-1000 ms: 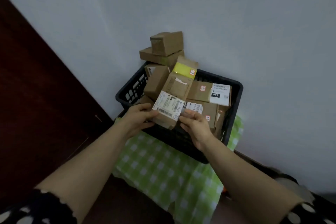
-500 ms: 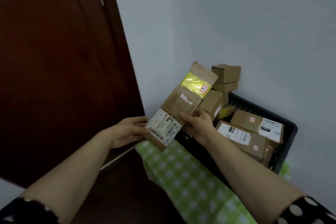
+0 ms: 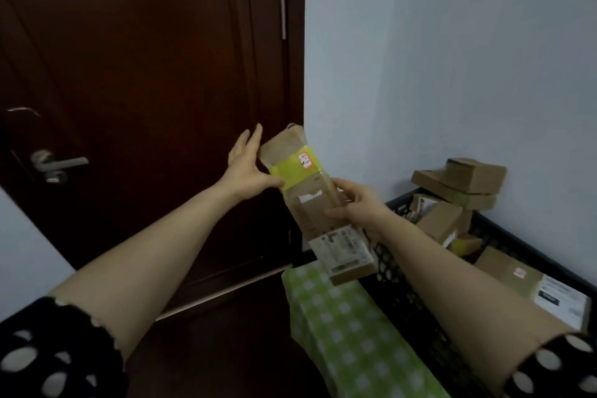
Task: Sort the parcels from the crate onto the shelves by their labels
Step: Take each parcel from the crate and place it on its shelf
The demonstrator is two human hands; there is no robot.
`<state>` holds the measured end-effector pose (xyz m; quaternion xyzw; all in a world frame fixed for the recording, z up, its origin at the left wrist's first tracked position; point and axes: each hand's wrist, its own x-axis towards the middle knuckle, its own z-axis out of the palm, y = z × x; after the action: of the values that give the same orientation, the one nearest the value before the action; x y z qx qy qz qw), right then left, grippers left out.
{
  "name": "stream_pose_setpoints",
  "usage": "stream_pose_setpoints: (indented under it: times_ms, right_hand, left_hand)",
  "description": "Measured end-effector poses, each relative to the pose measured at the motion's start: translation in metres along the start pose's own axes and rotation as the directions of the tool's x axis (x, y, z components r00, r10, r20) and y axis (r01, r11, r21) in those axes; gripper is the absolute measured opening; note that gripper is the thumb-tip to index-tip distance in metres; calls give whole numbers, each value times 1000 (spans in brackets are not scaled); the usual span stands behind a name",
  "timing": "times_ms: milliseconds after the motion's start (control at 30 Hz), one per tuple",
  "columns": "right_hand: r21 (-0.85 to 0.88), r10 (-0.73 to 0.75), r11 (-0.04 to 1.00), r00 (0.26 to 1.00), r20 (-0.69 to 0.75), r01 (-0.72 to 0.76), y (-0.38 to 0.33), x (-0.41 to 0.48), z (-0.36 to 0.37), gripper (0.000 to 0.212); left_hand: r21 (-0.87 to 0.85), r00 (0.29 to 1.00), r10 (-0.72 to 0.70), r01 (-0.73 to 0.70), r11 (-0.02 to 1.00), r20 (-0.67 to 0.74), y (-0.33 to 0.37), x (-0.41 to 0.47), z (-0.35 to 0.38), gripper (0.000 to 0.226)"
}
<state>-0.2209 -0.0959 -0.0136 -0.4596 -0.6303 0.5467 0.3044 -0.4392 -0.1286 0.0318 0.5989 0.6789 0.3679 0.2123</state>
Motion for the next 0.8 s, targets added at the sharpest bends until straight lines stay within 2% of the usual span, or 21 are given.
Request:
stream_pose_setpoints:
  times_ms: [100,200,267,300,367,400,467,500,533,567,633,800]
  right_hand:
    - [-189,29,982,993,118,-6,-17,8,-14,72]
    - [-226,68,974,981,184,-25,-27,13,-25,72]
    - [-264,77,964,980,181,-27,-32,14,-30,70]
    - [-303,68,953,988,140,-22,-34,15,-33,68]
    - [-391,-3,920,997,-73,-26,-35,21,-41,73]
    - [-432,-46,900,975,-216,-54,-34,23,-45,78]
    - [-483,-130,866,872,-472,-132,-30,25,-50,79]
    - [-436,-126,887,831,-542,-150,-28,24,-51,80]
    - [-333,-74,932,824,-562,-144,-26,23,-50,82]
    - [-194,-8,974,844,-536,-114,-25,21,-48,82]
    - [35,106,994,881,-460,-102,-23,18,-41,80]
    - [100,109,993,881,-460,-70,-21,17,-33,75]
  left_hand:
    - [-144,991,-52,70,987,123,-1,-2,-15,83]
    - [-183,974,-83,123,976,213,-9,-7,-26,61]
    - [-276,957,-120,194,941,262,-19,-7,-29,57]
    - [-328,951,-147,234,915,271,-24,-7,-31,57]
    - [-392,945,-182,281,876,271,-32,-7,-33,50]
    - [-417,943,-190,294,860,272,-37,-8,-33,47]
    - [-471,941,-208,317,823,268,-44,-9,-34,44]
    - [-495,940,-216,324,806,263,-48,-9,-34,45]
    - [-520,941,-217,326,790,260,-50,-10,-33,46]
    - [-541,941,-220,328,774,257,-51,-10,-33,49]
    - [-566,942,-224,329,756,249,-53,-11,-32,53]
    - [-592,938,-229,341,730,259,-59,-13,-34,56]
